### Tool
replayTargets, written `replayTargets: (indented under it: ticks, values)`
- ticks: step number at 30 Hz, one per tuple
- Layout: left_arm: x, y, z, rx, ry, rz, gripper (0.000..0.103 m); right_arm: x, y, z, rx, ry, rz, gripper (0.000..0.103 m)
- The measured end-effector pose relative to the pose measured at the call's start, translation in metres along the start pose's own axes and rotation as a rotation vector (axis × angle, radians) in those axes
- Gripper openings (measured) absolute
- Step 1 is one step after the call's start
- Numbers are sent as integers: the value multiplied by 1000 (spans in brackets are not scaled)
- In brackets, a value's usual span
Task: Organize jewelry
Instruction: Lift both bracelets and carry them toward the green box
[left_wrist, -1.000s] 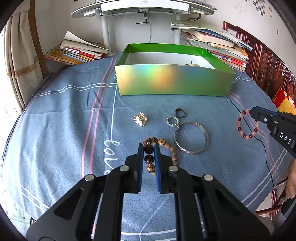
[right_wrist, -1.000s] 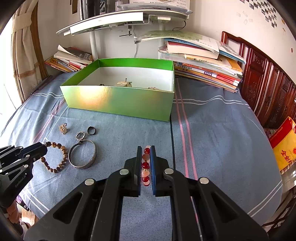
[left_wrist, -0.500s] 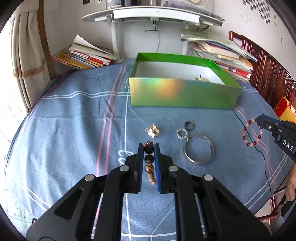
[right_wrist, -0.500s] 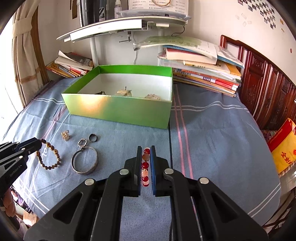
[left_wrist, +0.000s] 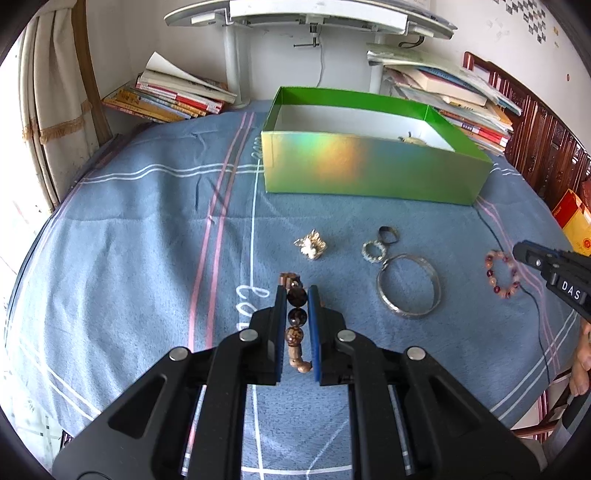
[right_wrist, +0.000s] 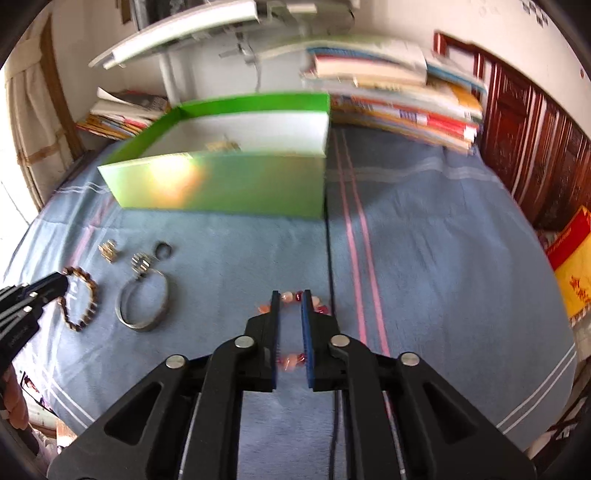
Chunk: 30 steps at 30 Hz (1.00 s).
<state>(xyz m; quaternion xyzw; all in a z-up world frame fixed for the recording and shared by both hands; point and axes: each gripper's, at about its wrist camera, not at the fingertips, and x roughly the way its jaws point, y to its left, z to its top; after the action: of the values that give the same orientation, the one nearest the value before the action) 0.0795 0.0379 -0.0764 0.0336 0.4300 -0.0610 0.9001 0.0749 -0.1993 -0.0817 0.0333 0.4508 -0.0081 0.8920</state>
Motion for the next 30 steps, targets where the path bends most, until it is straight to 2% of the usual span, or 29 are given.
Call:
replayTargets:
  ticks: [6, 11, 13, 15, 17, 23, 30]
  values:
    - [14, 8, -5, -15, 37, 21, 12, 14, -12, -13, 15, 44, -32, 31]
    - [21, 11, -9, -17, 55, 28, 12, 16, -8, -15, -10, 32, -57, 31]
    - [23, 12, -10, -18, 63, 28, 12, 15, -5, -16, -26, 27, -56, 29]
    - [26, 12, -12, -19, 69, 28, 12, 15, -2, -15, -35, 28, -36, 13]
    - [25, 12, -12, -13, 64, 29, 12, 15, 2, -15, -48, 25, -39, 9]
    - [24, 12, -11, -10, 63, 26, 11, 10, 8, -9, -47, 5, -25, 8]
    - [-10, 8, 12, 10, -35, 16, 11, -27, 21, 13, -87, -106, -11, 8]
